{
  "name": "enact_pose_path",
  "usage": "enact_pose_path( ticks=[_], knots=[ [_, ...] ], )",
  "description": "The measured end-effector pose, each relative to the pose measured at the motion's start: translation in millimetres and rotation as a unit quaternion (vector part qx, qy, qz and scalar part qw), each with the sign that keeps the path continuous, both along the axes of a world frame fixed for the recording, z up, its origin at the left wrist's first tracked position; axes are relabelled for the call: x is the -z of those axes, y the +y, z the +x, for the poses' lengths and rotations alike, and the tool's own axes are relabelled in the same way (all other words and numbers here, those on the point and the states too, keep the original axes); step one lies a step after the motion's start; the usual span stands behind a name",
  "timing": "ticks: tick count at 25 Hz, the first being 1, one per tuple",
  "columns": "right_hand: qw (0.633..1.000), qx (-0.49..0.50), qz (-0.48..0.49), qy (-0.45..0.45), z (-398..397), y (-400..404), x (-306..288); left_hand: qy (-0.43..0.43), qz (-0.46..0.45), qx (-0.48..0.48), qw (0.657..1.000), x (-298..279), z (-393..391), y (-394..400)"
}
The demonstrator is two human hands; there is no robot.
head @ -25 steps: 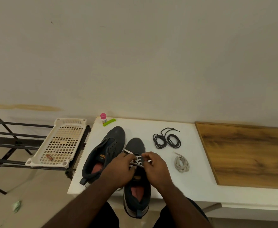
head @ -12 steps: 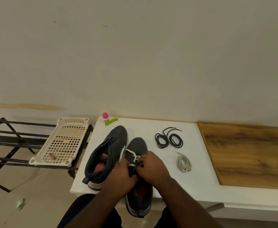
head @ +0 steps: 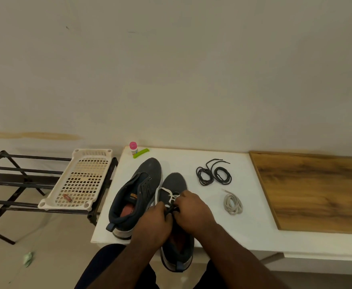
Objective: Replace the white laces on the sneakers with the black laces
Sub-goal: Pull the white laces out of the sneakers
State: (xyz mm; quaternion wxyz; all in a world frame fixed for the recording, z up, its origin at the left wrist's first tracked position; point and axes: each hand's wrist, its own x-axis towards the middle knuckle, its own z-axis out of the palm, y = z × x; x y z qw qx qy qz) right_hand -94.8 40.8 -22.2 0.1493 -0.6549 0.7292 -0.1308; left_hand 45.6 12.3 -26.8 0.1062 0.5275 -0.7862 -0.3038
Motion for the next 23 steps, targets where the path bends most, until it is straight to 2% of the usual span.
enact_pose_path(
  ticks=[1,3,5,6,7,9,11,13,15,17,18,20,22,23],
  knots=[
    [1.000,0.014,-0.012,0.011,4,0,4,0.001,-0.002,-0.003,1.000,0,1,0],
    [0.992,0.104,-0.040,-0.052,1,0,9,-0.003,-0.004,-0.006,1.000,2,2,-1],
    [0.968,0.217,-0.045,-0.117,-13,3,15,-0.012,-0.007,-0.003,1.000,3,1,-1],
    [0.961,0.235,-0.053,-0.134,-17,5,16,-0.017,-0.011,0.000,1.000,3,0,0],
    [0.964,0.216,-0.063,-0.143,-17,7,16,-0.020,-0.013,0.004,1.000,4,-1,0],
    [0.985,0.111,-0.059,-0.121,-13,9,13,-0.014,-0.010,0.010,1.000,6,-2,0],
    [1.000,0.023,-0.018,-0.012,-4,9,10,-0.008,-0.005,0.017,1.000,7,-1,0],
    [0.999,0.026,-0.035,0.027,0,7,12,-0.004,-0.008,0.015,1.000,7,-1,1],
    [0.987,0.132,-0.070,-0.064,-5,7,12,-0.002,-0.016,0.011,1.000,6,0,-1],
    [0.953,0.247,-0.096,-0.145,-21,10,14,-0.004,-0.022,0.011,1.000,6,0,-1],
    [0.954,0.240,-0.101,-0.147,-25,13,15,-0.005,-0.023,0.012,1.000,6,0,0],
    [0.983,0.121,-0.088,-0.104,-24,16,15,-0.002,-0.026,0.018,0.999,5,-2,1],
    [0.998,0.015,-0.056,-0.006,-13,14,9,0.003,-0.024,0.026,0.999,5,-4,2],
    [0.999,0.000,-0.035,0.037,-9,11,6,0.004,-0.023,0.028,0.999,5,-4,2]
  ],
)
